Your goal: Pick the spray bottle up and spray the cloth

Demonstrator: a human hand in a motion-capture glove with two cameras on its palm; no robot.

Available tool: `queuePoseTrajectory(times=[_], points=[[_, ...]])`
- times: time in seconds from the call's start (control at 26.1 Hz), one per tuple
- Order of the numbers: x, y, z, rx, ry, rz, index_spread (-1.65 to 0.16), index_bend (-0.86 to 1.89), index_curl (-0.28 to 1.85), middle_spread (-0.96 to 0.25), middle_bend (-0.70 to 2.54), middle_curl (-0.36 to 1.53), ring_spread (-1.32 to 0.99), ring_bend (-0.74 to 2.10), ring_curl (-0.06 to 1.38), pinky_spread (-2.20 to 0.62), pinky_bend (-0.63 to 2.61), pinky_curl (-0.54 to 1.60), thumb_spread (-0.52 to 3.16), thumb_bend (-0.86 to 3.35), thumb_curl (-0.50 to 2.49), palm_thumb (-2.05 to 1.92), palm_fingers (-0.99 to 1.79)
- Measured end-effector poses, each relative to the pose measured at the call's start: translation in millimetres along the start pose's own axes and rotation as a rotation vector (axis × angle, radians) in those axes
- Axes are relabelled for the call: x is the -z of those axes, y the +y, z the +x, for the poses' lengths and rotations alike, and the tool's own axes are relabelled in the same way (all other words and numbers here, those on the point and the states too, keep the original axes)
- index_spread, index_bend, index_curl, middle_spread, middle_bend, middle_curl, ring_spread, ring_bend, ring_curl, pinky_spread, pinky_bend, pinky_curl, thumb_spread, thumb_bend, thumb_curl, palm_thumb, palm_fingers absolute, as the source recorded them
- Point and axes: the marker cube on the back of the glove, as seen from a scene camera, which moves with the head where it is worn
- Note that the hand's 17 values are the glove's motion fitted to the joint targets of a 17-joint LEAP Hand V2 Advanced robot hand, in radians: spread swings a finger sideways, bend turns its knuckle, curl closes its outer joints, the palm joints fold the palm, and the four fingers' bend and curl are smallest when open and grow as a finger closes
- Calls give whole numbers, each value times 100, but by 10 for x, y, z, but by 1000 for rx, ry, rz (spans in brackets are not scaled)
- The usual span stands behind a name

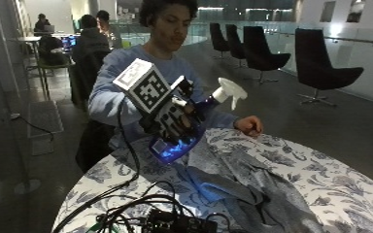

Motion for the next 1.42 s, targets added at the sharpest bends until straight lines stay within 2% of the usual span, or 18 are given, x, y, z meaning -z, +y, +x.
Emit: queuePoseTrajectory(times=[0.23,0.46,0.77,0.96,1.19,1.42], points=[[-196,-104,-454,191,-392,142,-30,6,14,-3,29,42,0,60,38,17,40,37,80,-2,64,95,94],[-835,-244,-1138,380,-605,138,-31,8,15,-4,29,42,-1,58,37,19,37,36,81,-2,64,95,91],[-1986,-289,-1940,478,-645,-20,-32,9,17,-6,28,41,-2,55,36,18,34,36,82,-2,63,98,86],[-2469,-275,-2159,478,-658,-68,-33,9,17,-6,27,41,-3,54,36,18,34,36,82,-2,63,98,85],[-2834,-244,-2257,464,-628,-93,-33,8,17,-6,27,41,-3,54,36,18,34,36,82,-2,62,99,85],[-2902,-179,-2249,476,-595,-121,-33,7,17,-7,27,41,-3,53,36,18,35,36,83,-2,61,99,83]])
